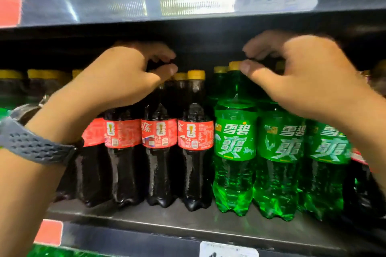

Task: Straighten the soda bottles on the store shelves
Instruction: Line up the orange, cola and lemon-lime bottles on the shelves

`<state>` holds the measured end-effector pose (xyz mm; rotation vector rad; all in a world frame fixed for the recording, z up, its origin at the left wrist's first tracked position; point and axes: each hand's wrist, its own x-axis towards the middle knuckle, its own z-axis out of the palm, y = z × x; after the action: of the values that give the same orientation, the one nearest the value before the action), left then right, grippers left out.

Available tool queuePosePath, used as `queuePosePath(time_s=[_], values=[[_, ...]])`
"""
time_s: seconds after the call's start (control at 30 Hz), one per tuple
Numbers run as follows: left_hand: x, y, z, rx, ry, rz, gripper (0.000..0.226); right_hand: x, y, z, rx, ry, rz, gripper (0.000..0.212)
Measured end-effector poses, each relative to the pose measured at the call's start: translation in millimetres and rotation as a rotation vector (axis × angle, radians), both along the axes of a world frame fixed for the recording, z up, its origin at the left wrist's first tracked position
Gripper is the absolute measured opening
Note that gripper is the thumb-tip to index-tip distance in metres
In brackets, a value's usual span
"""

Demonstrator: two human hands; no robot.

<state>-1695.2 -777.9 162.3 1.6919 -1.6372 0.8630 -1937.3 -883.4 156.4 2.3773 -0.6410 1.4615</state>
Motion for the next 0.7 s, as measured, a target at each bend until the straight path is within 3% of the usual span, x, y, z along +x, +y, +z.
queuePosePath(time_s=[0.1, 0.27, 0.43, 0.7], values=[[9.2, -3.0, -12.8, -0.004, 0.029, -0.018, 0.031, 38.7, 15.4, -8.7, -0.054, 0.076, -0.034, 0.044], [25.9, -0.6, -12.5, -0.060, 0.030, -0.060, 0.027, 78.6, 15.9, -11.5, -0.081, 0.023, -0.174, 0.043], [40.5, -0.3, -13.6, 0.019, 0.080, -0.166, 0.026, 89.0, 8.3, -14.4, 0.071, 0.008, -0.175, 0.036], [41.7, -9.2, -22.4, -0.061, 0.174, -0.229, 0.024, 81.1, 10.5, -6.4, 0.199, 0.120, -0.070, 0.025]])
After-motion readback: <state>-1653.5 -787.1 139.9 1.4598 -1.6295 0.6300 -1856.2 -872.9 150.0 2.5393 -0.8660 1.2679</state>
